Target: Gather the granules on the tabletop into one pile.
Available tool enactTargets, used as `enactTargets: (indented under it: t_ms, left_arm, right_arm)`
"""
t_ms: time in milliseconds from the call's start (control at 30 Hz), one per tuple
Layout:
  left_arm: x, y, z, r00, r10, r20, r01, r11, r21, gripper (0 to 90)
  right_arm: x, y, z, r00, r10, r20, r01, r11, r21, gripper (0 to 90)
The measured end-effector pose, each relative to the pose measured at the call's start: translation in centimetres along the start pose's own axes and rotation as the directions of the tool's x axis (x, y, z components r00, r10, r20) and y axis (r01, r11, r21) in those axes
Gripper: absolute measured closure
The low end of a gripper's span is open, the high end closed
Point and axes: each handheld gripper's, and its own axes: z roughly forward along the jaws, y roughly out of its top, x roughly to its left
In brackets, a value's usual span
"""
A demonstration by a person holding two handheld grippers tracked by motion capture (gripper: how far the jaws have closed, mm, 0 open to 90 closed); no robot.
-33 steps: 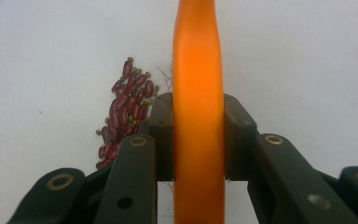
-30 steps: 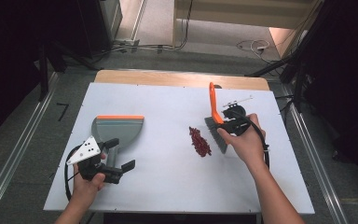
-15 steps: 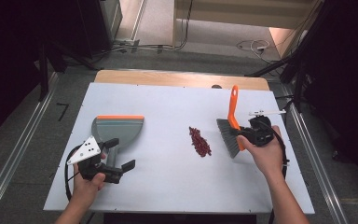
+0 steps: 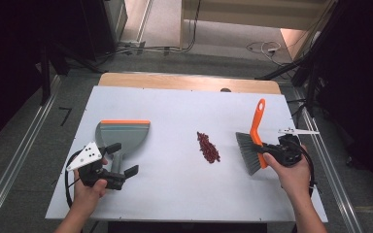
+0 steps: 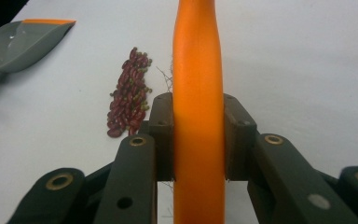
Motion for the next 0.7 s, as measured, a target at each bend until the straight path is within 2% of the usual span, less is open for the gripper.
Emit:
enactTargets:
  t_ms: [67, 133, 233, 500, 633, 700]
  left_arm:
    - [0.1, 0.0, -0.1, 1.0, 0.0, -0.003, 0.0, 1.0, -0.001, 0.2]
    - [0.1, 0.0, -0.1, 1.0, 0.001, -0.003, -0.001, 1.0, -0.005, 0.2]
    - [0.2, 0.0, -0.2, 1.0, 0.001, -0.003, -0.001, 1.0, -0.006, 0.1]
    - [0.0, -0.1, -0.2, 0.9999, 0.008, 0.007, -0.007, 0.9999, -0.012, 0.0]
    - [0.1, -0.2, 0.0, 0.9998, 0.021, 0.002, -0.021, 0.9998, -0.001, 0.0]
    - [0.1, -0.2, 0.0, 0.9999, 0.015, 0.001, -0.015, 0.9999, -0.004, 0.0]
  right_arm:
    - [0.0, -0.2, -0.1, 0.9999, -0.009, -0.007, 0.009, 1.0, -0.009, 68.6]
    - [-0.1, -0.5, -0.1, 0.9992, -0.011, -0.039, 0.01, 1.0, -0.017, 68.6]
    - [-0.2, -0.8, -0.1, 0.9985, -0.024, -0.05, 0.024, 1.0, -0.016, 68.6]
    - [-0.9, -0.9, -0.2, 0.9988, -0.001, -0.049, 0.0, 1.0, -0.026, 68.6]
    - [-1.1, -1.0, -0.1, 0.9987, 0.004, -0.051, -0.006, 0.999, -0.033, 68.6]
    - [-1.1, -1.0, -0.1, 0.9989, 0.003, -0.047, -0.005, 0.999, -0.034, 68.6]
